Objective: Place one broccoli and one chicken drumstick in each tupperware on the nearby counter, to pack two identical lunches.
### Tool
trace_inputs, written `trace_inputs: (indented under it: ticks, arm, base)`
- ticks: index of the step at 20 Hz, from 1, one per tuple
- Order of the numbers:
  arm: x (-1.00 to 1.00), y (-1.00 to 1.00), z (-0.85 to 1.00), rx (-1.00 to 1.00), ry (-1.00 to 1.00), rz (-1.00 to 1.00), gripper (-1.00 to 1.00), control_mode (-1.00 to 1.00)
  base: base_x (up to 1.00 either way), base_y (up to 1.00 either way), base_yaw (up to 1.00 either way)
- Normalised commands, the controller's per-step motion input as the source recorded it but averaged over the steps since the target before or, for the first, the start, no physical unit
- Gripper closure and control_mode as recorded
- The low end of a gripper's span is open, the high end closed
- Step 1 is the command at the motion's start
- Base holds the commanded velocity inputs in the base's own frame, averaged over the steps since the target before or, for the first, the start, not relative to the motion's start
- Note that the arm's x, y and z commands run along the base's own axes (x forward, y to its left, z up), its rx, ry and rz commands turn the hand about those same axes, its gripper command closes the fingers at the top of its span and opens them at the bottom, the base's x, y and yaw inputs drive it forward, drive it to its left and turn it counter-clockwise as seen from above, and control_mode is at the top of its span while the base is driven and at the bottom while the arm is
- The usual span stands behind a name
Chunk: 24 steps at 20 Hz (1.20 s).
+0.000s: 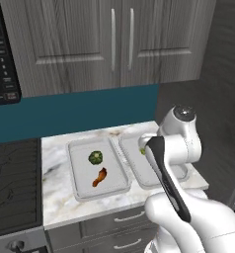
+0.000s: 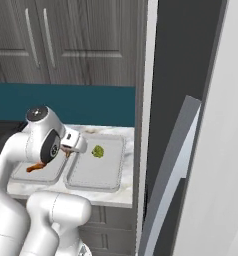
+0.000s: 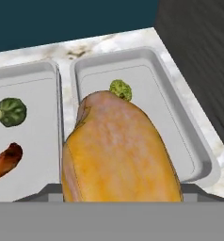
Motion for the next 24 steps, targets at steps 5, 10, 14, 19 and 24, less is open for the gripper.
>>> trace_inputs:
  ticks: [5, 10, 14, 19, 24]
  arm:
    - [0.11, -0.30, -0.48, 0.00, 0.01, 0.00, 1.00, -1.00]
    - [0.19, -0.39, -0.38, 0.00, 0.02, 0.00, 1.00, -1.00]
    - [0.33, -0.08, -0.25, 0.00, 0.04, -0.02, 1.00, -1.00]
    - [0.34, 0.00, -0.20, 0.00, 0.05, -0.05, 1.00, -1.00]
    - [0.17, 0.00, -0.27, 0.00, 0.06, -0.03, 1.00, -1.00]
  base:
    - [0.00, 0.00, 0.00]
    - [0.00, 0.00, 0.00]
    - [0.00, 0.00, 0.00]
    - [0.00, 0.00, 0.00]
    - [0.00, 0.00, 0.00]
